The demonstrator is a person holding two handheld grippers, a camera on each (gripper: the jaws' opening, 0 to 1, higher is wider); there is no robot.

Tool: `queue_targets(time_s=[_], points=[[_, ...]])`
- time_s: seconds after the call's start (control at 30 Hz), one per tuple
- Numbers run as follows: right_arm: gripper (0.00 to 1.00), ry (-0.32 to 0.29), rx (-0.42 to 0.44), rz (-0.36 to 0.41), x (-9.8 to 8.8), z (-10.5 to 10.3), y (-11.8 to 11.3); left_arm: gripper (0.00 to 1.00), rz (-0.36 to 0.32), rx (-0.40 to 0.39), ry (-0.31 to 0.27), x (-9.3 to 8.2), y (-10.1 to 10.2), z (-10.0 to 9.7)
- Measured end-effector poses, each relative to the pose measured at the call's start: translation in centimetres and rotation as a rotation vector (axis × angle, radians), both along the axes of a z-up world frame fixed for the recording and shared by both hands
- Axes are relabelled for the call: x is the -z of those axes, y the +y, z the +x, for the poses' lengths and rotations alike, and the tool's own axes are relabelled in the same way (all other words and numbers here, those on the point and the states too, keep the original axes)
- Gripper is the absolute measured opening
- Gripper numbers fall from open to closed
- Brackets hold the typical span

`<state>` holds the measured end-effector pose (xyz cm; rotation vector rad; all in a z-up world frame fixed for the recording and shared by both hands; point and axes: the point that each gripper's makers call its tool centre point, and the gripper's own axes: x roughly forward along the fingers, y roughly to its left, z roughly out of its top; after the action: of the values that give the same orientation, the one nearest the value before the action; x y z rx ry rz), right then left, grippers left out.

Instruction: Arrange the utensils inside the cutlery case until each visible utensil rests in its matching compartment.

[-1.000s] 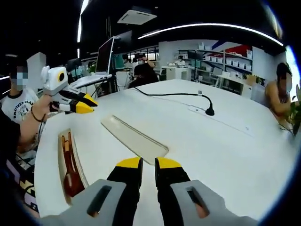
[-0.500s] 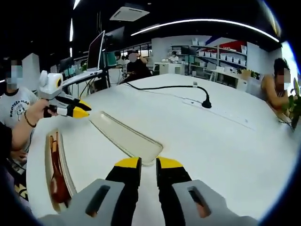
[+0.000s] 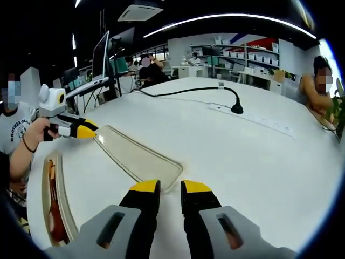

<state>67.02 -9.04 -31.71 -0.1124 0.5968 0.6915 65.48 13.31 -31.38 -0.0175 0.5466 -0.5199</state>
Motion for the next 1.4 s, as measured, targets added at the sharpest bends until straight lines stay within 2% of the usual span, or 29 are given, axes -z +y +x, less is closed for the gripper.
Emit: queue_targets(time_s=[0.13, 0.4, 0.63, 0.7, 0.87, 1.13, 1.17, 1.23, 1.27, 1.4], points=[[0.14, 0.019, 0.004, 0.022, 0.4, 0.0, 0.3, 0.22, -0.018, -0.006, 0.004, 0.0, 0.0, 0.1], [0.11, 0.022, 0.028, 0.01, 0.3, -0.1, 0.2, 0.22, -0.053, -0.021, 0.009, 0.0, 0.2, 0.2], [0.09, 0.034, 0.056, 0.051, 0.3, 0.0, 0.1, 0.21, -0.196, -0.055, 0.047, -0.3, 0.4, 0.2], [0.09, 0.033, 0.055, 0.044, 0.4, 0.0, 0.1, 0.21, -0.246, -0.061, 0.067, -0.4, 0.4, 0.2], [0.09, 0.026, 0.046, 0.017, 0.4, 0.0, 0.2, 0.21, -0.301, -0.053, 0.085, -0.6, 0.6, 0.0], [0.09, 0.008, 0.02, -0.021, 0.4, 0.0, 0.1, 0.21, -0.436, -0.038, 0.092, -2.4, 0.5, -0.2], [0.09, 0.004, 0.016, -0.027, 0.4, 0.1, 0.0, 0.19, -0.47, -0.029, 0.103, -2.7, 0.3, -0.3], [0.07, 0.003, 0.006, -0.031, 0.5, -0.1, 0.0, 0.17, -0.612, 0.038, 0.16, -3.7, -1.3, -1.0], [0.07, 0.005, 0.003, -0.027, 0.5, -0.1, 0.1, 0.17, -0.646, 0.032, 0.172, -3.8, -1.5, -0.9], [0.07, -0.007, -0.007, -0.034, 0.6, -0.2, 0.1, 0.17, -0.591, 0.032, 0.147, -3.8, -1.9, -0.7]])
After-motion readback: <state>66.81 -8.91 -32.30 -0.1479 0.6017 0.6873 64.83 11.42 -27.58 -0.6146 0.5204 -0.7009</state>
